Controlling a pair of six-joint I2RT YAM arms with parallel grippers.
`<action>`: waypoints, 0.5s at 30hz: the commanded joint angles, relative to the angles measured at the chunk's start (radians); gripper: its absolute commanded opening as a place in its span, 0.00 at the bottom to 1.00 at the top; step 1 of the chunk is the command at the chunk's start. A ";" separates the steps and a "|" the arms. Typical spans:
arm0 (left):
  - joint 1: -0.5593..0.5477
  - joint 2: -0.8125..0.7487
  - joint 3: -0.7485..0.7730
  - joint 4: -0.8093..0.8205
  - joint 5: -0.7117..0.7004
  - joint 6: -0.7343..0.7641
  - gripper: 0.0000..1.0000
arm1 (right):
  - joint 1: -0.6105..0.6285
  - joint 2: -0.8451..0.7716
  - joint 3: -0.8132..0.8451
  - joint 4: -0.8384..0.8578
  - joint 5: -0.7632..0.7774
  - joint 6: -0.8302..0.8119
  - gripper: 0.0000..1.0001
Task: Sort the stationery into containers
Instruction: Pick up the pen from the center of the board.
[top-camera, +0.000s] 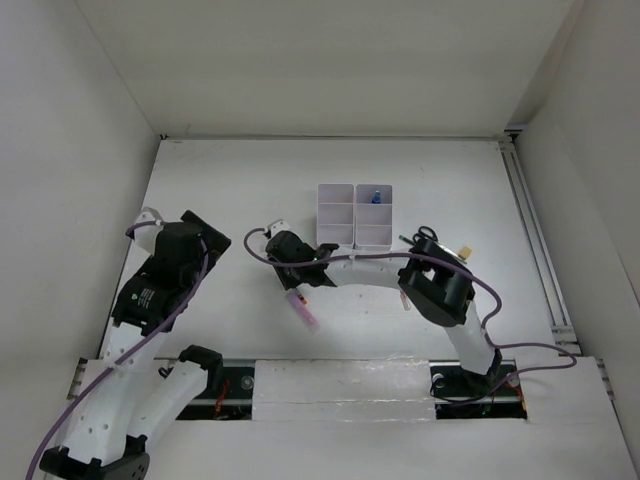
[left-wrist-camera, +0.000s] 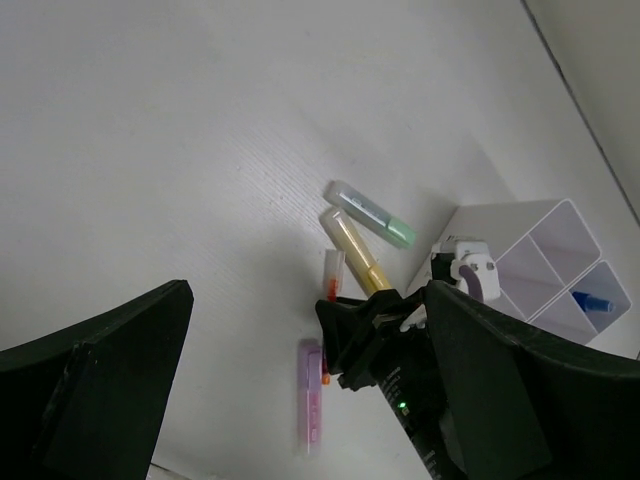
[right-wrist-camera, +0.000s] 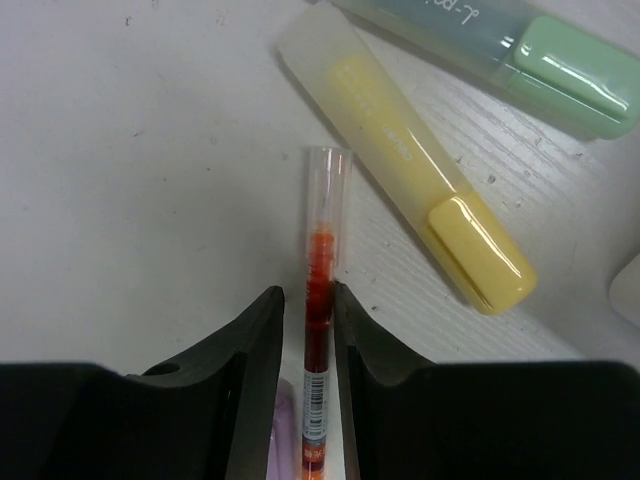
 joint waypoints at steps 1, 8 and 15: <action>0.005 -0.006 0.078 -0.066 -0.085 -0.022 1.00 | 0.013 0.024 0.041 -0.037 0.028 -0.013 0.32; 0.005 -0.006 0.104 -0.066 -0.089 0.008 1.00 | 0.031 0.055 0.060 -0.046 0.037 -0.013 0.12; 0.005 -0.006 0.041 -0.019 -0.029 0.030 1.00 | 0.053 0.055 0.109 -0.056 0.049 -0.056 0.04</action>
